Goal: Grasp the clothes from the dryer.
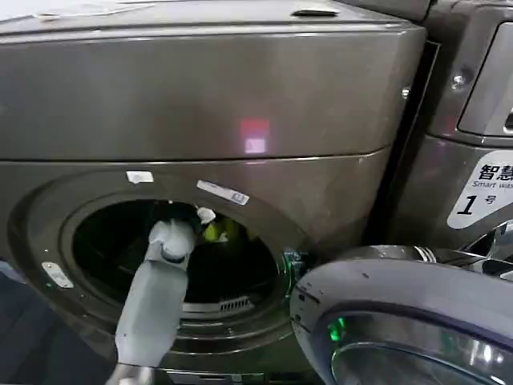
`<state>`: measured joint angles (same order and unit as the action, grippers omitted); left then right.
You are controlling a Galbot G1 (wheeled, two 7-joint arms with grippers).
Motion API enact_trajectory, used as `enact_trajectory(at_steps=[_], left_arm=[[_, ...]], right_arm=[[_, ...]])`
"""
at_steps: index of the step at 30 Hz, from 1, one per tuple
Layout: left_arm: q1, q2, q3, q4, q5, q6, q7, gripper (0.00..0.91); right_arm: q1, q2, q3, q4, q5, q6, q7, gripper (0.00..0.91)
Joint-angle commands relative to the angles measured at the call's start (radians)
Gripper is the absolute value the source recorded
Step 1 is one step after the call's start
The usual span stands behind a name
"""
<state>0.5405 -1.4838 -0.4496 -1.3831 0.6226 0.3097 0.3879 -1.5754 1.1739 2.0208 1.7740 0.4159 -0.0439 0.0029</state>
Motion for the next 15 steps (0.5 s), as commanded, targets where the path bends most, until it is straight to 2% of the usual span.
enact_trajectory(at_steps=[1,15], left_arm=[[0.058,-0.076,-0.043,-0.069,-0.396,0.088,-0.493,0.000],[0.099,-0.068,-0.043,-0.069,-0.507,0.102,-0.522,0.000]], right_arm=[[0.003,0.010,-0.002,0.001,0.004,0.015,0.009,0.907],[-0.013,0.015,0.020,-0.007,0.012,0.019,0.006,0.907]])
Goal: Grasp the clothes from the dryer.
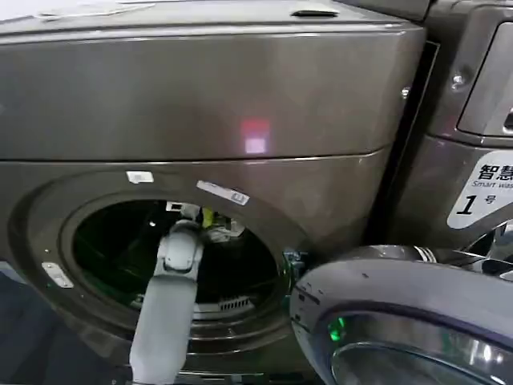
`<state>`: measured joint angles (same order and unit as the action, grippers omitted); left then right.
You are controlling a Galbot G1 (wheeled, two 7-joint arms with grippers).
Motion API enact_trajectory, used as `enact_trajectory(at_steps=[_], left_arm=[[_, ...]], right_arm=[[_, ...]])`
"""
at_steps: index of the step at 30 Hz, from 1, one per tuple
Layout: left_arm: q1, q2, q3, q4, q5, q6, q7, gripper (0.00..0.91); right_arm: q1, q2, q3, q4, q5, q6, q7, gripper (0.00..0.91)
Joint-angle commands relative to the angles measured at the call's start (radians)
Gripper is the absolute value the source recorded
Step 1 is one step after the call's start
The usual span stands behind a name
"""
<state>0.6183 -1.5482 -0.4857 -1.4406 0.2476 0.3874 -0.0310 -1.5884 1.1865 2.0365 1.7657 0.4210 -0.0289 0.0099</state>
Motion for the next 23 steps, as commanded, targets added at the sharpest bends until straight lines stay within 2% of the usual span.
enact_trajectory(at_steps=[1,16,23], left_arm=[[0.022,0.000,-0.006,-0.011,-0.132,0.024,-0.103,0.000],[0.018,0.015,-0.005,0.010,-0.115,0.018,-0.066,0.000],[0.022,0.023,-0.006,0.003,-0.114,0.013,-0.051,0.000]], right_arm=[[0.000,0.002,0.005,0.004,0.018,0.004,-0.002,0.907],[-0.002,-0.014,0.038,0.010,0.019,-0.024,-0.001,0.907],[0.002,-0.022,0.068,-0.001,0.015,-0.051,0.016,0.907]])
